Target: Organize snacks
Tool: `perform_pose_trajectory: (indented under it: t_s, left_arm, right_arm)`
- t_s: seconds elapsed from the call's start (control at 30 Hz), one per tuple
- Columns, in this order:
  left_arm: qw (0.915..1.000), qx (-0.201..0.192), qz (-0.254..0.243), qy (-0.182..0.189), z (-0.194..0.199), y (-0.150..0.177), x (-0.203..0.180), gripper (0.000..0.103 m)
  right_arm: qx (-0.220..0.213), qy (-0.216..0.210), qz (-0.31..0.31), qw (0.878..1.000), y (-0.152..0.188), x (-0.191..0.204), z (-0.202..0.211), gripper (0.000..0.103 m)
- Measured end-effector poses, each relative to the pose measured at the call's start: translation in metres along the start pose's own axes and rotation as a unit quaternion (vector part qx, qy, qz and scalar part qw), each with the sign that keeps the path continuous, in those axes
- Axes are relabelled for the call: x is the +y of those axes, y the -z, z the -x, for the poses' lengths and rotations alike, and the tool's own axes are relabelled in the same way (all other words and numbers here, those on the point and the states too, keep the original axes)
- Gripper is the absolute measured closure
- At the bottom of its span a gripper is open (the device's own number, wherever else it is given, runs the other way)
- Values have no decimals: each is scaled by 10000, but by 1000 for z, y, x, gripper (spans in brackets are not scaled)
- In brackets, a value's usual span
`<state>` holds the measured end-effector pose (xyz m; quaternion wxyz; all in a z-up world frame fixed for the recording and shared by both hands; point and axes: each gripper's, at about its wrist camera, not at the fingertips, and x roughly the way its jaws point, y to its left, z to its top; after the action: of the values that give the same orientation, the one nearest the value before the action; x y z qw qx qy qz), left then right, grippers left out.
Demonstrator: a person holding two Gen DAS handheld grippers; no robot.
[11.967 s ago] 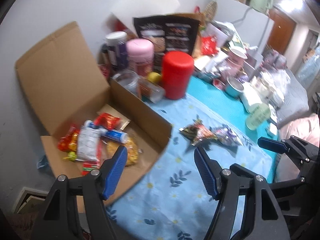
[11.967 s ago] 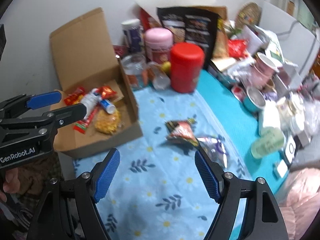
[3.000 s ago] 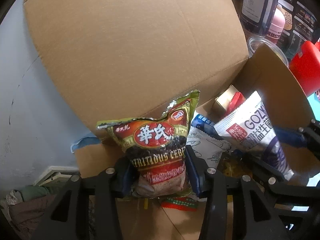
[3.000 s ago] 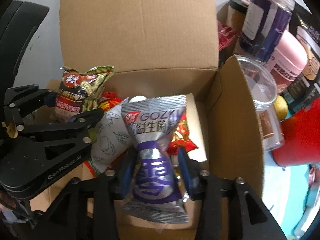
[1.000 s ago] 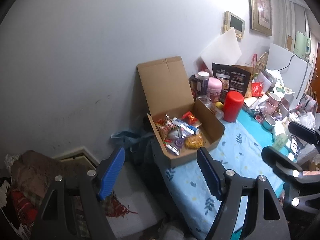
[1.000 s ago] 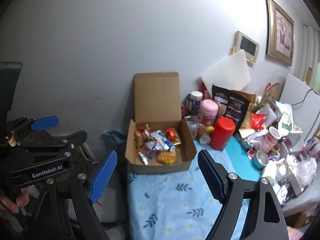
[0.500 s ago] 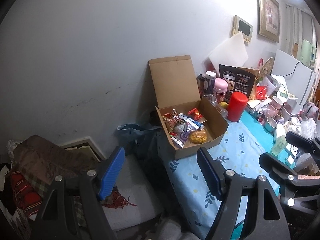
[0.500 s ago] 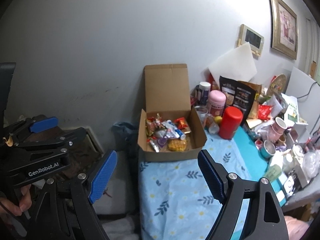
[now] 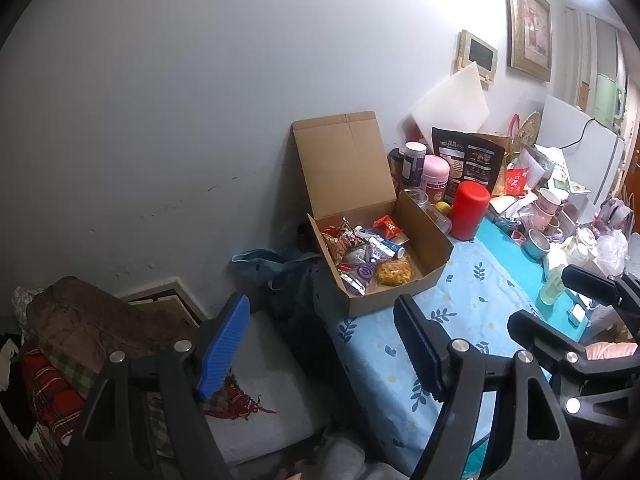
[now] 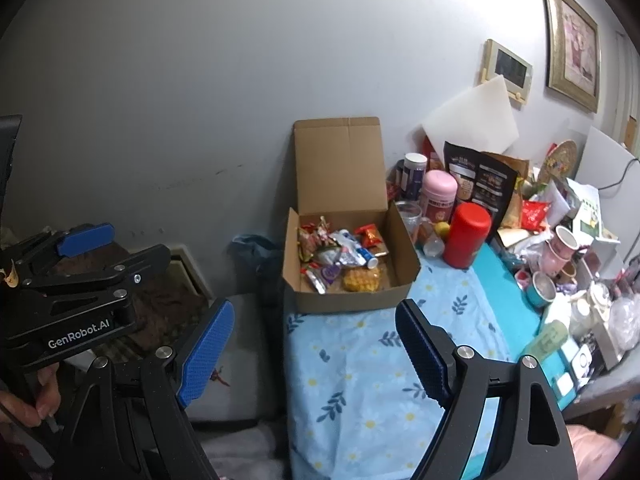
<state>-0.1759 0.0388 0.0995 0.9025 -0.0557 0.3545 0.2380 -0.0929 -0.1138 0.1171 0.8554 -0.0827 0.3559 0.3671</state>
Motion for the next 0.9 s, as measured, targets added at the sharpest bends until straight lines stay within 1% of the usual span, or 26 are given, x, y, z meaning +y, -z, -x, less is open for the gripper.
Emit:
perform_pose_trajectory:
  t_s: [0.33,0.5,0.9]
  left_arm:
    - [10000,-34,-21,-9,4,0,-1,28]
    - [9997,-137,-117,-179,7,-1,-4,28]
    - [9998,-86,-164,-43,6,0,-9,28]
  right_arm:
    - [-12,-25,46,10000,-3,2,0,19]
    - [-24,-33,78,10000,-2,2,1,19]
    - [29,4,22,10000,0,-6,1,19]
